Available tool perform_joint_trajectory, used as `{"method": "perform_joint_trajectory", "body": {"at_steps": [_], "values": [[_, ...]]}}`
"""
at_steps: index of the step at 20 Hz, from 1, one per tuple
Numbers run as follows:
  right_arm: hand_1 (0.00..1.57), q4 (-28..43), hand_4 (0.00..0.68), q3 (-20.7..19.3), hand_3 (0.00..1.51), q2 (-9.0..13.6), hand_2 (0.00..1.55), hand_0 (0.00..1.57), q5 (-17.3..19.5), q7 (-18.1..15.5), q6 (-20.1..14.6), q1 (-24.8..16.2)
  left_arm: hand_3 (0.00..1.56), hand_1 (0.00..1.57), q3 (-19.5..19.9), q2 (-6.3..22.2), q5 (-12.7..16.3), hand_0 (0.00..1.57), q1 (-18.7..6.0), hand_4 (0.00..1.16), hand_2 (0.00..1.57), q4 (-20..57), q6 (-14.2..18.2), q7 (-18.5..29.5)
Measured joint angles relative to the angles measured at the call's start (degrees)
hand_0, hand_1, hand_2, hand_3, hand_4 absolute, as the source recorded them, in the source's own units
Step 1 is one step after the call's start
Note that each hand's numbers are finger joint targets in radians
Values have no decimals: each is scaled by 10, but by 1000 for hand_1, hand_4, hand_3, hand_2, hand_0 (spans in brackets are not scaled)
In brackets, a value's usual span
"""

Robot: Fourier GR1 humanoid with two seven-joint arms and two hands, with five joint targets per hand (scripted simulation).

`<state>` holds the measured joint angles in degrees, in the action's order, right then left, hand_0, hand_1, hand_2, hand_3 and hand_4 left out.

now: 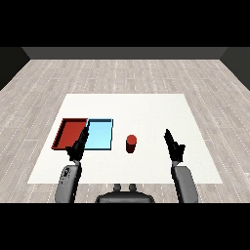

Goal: Pick the red can and put it in the red box

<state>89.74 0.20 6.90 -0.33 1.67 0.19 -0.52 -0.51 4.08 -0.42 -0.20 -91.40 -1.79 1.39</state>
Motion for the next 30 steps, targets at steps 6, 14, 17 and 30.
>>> {"method": "perform_joint_trajectory", "body": {"at_steps": [6, 14, 17, 30], "values": [[0, 11, 0, -6, 0, -13, 0, 0, 4, -12, 2, -12, 0, 0, 8, -4, -10, 0, -15, 0, 0, 15, 10, -19], [0, 26, 0, -21, 0, -23, 0, 0, -23, -171, 32, -12, 0, 0, 31, -21, 16, 0, -14, 0, 0, -3, -3, 169], [0, 31, 0, -14, 0, -33, 0, 0, -22, -198, 36, -24, 0, 0, 34, -18, 20, 0, -3, 0, 0, -12, -10, 191], [0, 2, 0, -9, 0, -45, 0, 0, -21, -208, 47, -10, 0, 0, 31, -25, 35, 0, -4, 0, 0, -9, -14, 217]]}}
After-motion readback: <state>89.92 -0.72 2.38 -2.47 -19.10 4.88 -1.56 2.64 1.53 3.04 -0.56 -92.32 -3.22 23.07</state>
